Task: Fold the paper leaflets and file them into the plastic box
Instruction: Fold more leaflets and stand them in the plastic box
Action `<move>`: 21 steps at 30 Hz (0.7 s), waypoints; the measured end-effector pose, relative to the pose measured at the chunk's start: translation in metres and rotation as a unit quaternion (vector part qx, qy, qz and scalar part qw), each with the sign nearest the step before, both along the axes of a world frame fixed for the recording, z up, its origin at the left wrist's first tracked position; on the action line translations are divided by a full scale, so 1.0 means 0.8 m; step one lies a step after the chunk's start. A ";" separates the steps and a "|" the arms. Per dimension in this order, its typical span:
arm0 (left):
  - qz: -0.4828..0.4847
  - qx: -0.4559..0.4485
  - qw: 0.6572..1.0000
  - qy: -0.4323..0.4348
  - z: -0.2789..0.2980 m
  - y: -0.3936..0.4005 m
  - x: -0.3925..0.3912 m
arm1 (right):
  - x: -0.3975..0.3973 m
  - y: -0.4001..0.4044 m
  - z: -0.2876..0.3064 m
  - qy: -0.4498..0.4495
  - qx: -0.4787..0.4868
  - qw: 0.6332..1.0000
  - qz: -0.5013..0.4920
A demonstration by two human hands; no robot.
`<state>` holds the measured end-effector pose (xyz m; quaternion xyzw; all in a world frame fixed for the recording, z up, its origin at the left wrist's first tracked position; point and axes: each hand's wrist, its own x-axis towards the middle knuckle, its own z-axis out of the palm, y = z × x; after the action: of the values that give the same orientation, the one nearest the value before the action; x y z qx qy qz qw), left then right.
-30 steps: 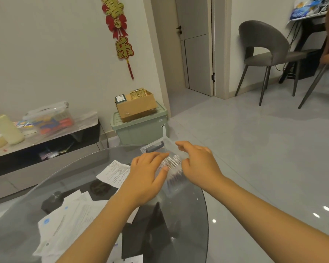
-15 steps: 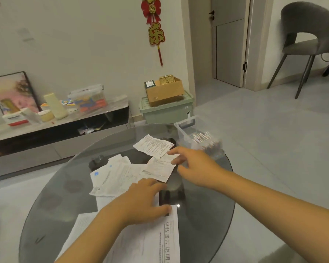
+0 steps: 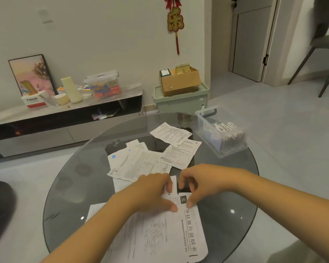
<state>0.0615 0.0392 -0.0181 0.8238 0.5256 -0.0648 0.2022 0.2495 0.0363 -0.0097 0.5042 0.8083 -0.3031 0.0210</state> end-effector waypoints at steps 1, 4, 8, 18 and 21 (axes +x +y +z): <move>-0.004 -0.004 1.000 0.000 -0.001 0.002 0.001 | -0.002 0.000 -0.001 -0.005 0.002 1.000 0.000; -0.012 -0.007 1.000 -0.023 -0.001 0.005 0.005 | -0.007 0.003 -0.004 -0.005 0.044 0.999 -0.014; 0.049 0.013 0.994 -0.097 -0.003 0.016 0.002 | -0.007 0.011 -0.006 0.009 0.111 0.993 -0.047; 0.402 0.007 0.778 -0.482 -0.002 0.052 -0.038 | -0.012 0.008 -0.002 0.052 0.253 0.966 -0.032; 0.440 -0.019 0.716 -0.542 -0.004 0.053 -0.045 | -0.012 0.006 -0.004 0.041 0.203 0.978 0.011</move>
<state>0.0257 0.0818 -0.0210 0.3894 0.6281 0.4791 0.4737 0.2402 0.0407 -0.0127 0.4761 0.8588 -0.1525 -0.1117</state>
